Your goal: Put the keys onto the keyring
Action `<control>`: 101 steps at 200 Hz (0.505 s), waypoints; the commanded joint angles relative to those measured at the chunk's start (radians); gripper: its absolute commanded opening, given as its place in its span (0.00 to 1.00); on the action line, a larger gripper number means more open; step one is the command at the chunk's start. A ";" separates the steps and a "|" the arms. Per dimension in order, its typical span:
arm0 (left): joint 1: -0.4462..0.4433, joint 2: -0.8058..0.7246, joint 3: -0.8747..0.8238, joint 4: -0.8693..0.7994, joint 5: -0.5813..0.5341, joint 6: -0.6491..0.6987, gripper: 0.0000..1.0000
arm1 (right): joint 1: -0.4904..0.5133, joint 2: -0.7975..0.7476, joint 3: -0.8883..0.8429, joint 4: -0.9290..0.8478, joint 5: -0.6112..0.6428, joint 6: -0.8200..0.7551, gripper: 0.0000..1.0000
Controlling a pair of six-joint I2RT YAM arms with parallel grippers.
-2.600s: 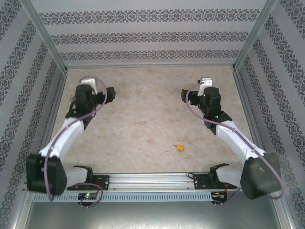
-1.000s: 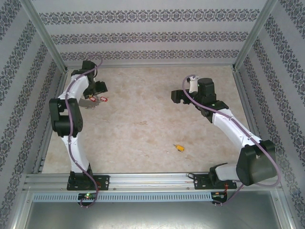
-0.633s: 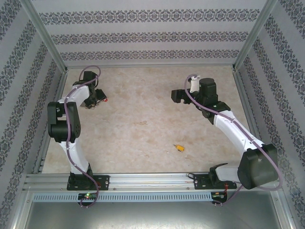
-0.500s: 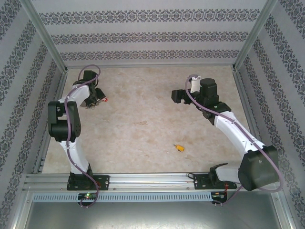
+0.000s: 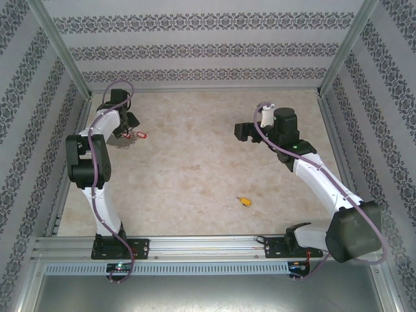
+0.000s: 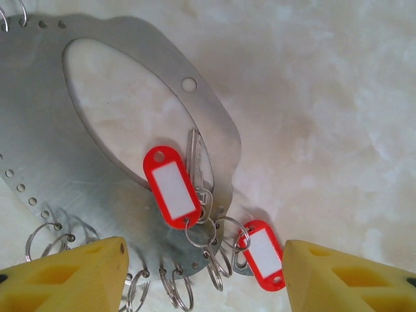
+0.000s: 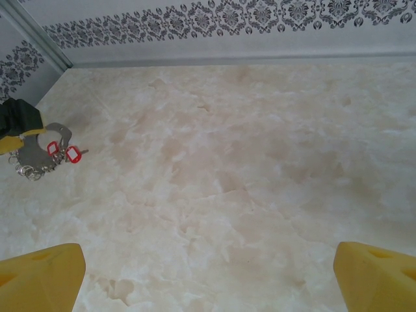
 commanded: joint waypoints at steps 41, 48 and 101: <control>-0.050 -0.024 -0.131 0.076 0.013 -0.114 0.61 | -0.011 -0.010 -0.003 0.017 -0.030 0.016 0.98; -0.052 -0.026 -0.142 0.084 0.006 -0.128 0.60 | -0.014 -0.010 -0.004 0.018 -0.032 0.016 0.98; -0.053 -0.020 -0.163 0.099 -0.045 -0.146 0.51 | -0.012 -0.013 -0.011 0.019 -0.032 0.018 0.98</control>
